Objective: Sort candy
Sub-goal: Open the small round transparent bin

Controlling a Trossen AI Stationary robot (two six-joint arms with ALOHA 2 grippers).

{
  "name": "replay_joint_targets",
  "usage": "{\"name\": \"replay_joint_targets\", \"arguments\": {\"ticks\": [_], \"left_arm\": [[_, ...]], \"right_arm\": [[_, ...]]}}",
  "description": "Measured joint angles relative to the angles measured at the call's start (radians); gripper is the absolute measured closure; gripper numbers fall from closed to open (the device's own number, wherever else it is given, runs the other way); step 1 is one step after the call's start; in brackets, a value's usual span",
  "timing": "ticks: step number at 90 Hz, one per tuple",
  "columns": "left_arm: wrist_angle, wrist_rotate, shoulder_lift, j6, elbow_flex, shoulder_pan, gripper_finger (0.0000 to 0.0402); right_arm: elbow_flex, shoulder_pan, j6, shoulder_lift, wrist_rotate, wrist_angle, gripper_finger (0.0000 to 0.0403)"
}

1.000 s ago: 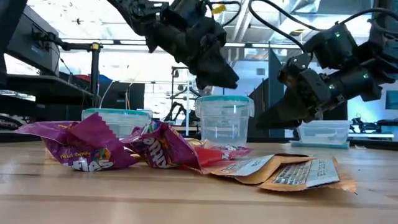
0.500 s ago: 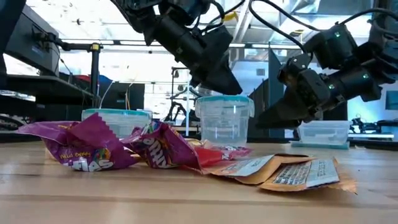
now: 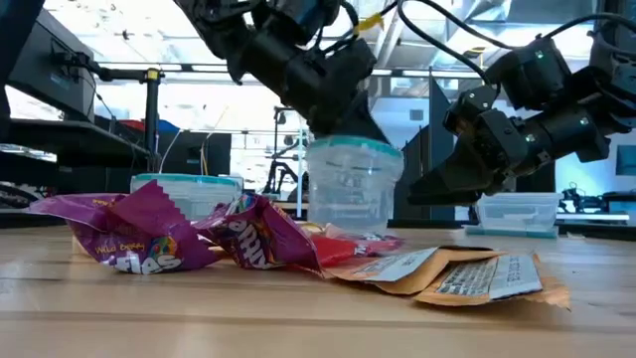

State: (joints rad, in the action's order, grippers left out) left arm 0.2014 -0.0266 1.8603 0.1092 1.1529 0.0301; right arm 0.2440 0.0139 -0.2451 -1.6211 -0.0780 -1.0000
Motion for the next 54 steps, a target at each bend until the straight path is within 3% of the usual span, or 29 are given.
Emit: {"name": "replay_joint_targets", "arguments": {"ticks": [8,21,45,54], "left_arm": [[0.001,0.040,0.000,0.086,0.001,0.015,0.0274],[-0.014,0.089,-0.024,0.097,0.024,0.033,0.0274],[-0.241,0.100,-0.142,0.036,0.057,-0.023,0.0274],[-0.250,0.097,-0.167,-0.030,0.023,-0.039,0.0274]], "right_arm": [[0.000,0.000,0.000,0.000,0.000,0.000,0.0171],[0.000,-0.001,-0.001,0.000,0.000,0.000,0.0171],[0.000,-0.046,-0.014,0.000,0.004,0.020,0.0171],[0.000,-0.066,-0.016,0.000,0.002,0.030,0.0171]]}}
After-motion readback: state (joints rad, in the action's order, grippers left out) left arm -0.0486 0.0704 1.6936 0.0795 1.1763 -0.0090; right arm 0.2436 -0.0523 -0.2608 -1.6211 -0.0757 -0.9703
